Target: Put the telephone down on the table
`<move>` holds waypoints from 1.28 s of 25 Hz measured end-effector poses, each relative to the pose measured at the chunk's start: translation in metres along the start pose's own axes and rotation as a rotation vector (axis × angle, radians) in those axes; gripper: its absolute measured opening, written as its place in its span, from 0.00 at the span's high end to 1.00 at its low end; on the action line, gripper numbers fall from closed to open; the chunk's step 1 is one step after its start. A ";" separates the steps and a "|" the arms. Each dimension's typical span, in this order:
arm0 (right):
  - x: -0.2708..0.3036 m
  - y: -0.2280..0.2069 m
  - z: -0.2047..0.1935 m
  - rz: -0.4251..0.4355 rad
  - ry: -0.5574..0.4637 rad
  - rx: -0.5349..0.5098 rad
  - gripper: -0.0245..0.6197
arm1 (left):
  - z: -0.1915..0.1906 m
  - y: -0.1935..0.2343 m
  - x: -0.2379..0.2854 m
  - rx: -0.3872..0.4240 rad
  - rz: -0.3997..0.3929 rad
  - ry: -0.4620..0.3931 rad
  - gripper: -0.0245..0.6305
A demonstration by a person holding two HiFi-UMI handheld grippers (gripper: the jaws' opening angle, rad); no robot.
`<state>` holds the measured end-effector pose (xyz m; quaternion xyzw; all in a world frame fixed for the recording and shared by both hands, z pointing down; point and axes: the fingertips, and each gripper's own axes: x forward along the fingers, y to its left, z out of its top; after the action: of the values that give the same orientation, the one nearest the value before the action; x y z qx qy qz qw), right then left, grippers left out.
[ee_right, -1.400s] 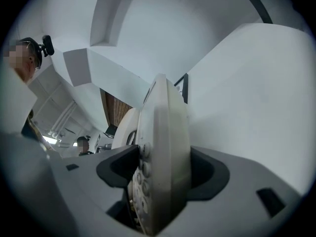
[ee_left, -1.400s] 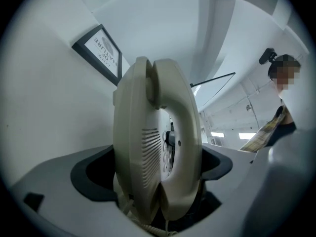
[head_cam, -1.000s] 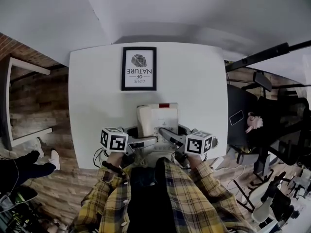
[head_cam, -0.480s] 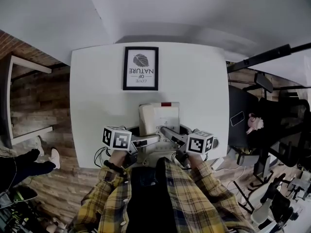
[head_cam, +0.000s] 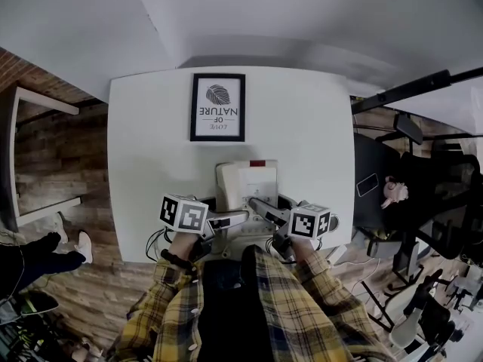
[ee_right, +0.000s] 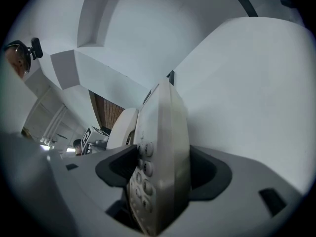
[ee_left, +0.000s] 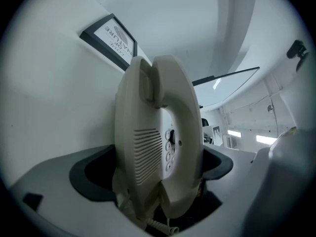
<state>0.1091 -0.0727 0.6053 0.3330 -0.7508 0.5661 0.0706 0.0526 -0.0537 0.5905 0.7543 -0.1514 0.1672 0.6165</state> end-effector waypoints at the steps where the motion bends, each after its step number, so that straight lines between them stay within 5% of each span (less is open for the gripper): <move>1: 0.000 -0.002 0.000 -0.018 0.004 -0.017 0.52 | 0.001 0.005 -0.003 0.028 0.048 0.006 0.25; 4: -0.003 -0.007 0.000 -0.046 0.034 -0.047 0.52 | 0.013 0.012 -0.019 0.131 0.167 -0.003 0.25; 10: -0.002 -0.007 0.000 -0.057 0.044 -0.057 0.51 | 0.030 0.000 -0.029 0.111 0.111 -0.095 0.25; 32: -0.008 -0.018 0.004 -0.218 0.043 -0.158 0.49 | 0.021 0.007 -0.019 0.146 0.148 -0.115 0.25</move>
<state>0.1265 -0.0758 0.6147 0.3940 -0.7506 0.5012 0.1737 0.0341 -0.0753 0.5841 0.7921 -0.2293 0.1795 0.5364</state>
